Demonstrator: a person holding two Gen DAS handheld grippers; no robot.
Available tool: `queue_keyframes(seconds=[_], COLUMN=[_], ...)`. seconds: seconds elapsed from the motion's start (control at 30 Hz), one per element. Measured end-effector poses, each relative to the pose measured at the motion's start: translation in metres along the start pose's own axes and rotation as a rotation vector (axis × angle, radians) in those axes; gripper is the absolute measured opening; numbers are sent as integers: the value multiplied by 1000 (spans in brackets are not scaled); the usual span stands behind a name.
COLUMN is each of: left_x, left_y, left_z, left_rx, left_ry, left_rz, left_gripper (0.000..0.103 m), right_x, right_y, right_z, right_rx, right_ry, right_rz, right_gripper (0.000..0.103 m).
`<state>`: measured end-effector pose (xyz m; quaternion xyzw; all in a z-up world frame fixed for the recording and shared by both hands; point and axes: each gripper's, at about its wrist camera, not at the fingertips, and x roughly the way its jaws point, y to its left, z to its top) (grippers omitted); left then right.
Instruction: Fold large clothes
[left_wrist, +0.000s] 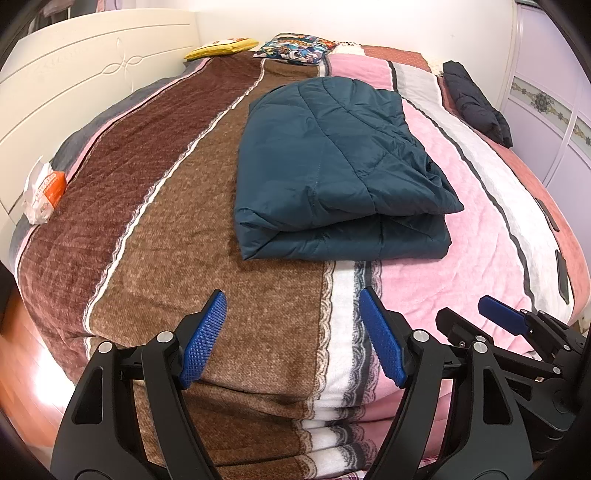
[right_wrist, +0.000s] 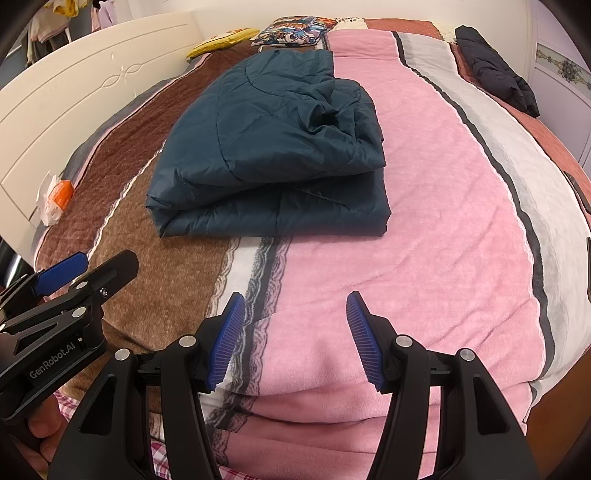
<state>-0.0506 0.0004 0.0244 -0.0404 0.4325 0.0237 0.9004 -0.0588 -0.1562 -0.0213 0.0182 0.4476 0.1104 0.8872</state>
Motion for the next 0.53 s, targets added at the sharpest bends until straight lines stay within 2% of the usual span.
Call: queue_keyframes(seconds=[0.53], left_x=[3], left_y=[0], left_z=[-1], left_rx=[0], left_ry=[16], left_rz=[12], left_gripper=[71], right_x=[1], right_y=[0], right_z=[0], right_rx=[-2], right_ry=[1], right_rz=[1], right_gripper=[58])
